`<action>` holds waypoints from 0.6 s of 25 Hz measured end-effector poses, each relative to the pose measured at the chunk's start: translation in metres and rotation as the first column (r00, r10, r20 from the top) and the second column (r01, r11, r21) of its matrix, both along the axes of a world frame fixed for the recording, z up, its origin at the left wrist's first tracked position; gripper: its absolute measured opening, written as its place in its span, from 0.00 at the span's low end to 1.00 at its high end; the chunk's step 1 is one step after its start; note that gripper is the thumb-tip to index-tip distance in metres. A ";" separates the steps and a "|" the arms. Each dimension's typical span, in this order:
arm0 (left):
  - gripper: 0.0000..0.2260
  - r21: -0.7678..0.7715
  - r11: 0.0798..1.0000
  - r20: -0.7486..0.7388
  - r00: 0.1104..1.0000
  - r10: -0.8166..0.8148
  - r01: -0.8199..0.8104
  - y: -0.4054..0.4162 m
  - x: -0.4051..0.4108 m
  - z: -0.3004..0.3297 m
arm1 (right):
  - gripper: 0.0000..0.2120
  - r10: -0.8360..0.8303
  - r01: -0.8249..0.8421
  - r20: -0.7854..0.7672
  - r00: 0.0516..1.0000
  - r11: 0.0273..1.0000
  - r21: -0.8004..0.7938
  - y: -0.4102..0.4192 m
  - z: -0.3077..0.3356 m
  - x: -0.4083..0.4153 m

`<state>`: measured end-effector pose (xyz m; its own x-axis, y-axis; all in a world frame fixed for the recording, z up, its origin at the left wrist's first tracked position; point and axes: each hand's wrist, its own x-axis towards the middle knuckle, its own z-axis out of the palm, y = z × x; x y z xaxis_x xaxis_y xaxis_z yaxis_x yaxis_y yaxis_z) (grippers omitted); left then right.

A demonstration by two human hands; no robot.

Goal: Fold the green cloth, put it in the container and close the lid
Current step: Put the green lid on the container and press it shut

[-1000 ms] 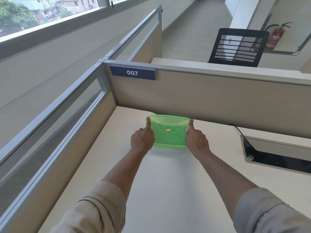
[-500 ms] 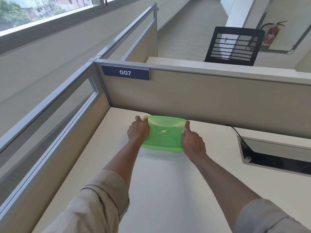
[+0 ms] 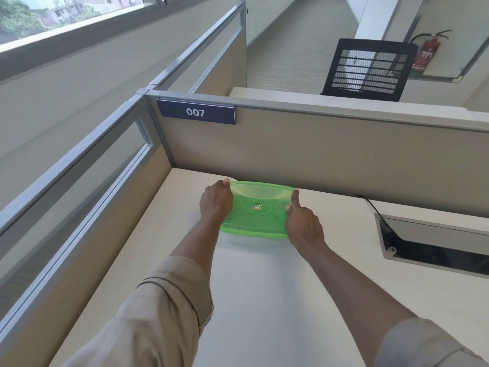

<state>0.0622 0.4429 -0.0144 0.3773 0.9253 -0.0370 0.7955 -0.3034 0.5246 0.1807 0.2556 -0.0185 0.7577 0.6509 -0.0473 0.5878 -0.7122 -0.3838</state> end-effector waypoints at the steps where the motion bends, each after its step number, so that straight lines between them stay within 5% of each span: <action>1: 0.23 0.007 1.000 -0.006 1.000 -0.006 0.006 0.001 0.001 0.000 | 0.25 0.001 -0.001 0.001 1.000 1.000 0.000 0.000 0.000 0.000; 15: 0.24 0.008 0.999 -0.019 0.999 -0.046 0.046 0.007 0.004 -0.003 | 0.25 0.014 -0.015 0.025 1.000 1.000 0.009 0.001 -0.001 0.001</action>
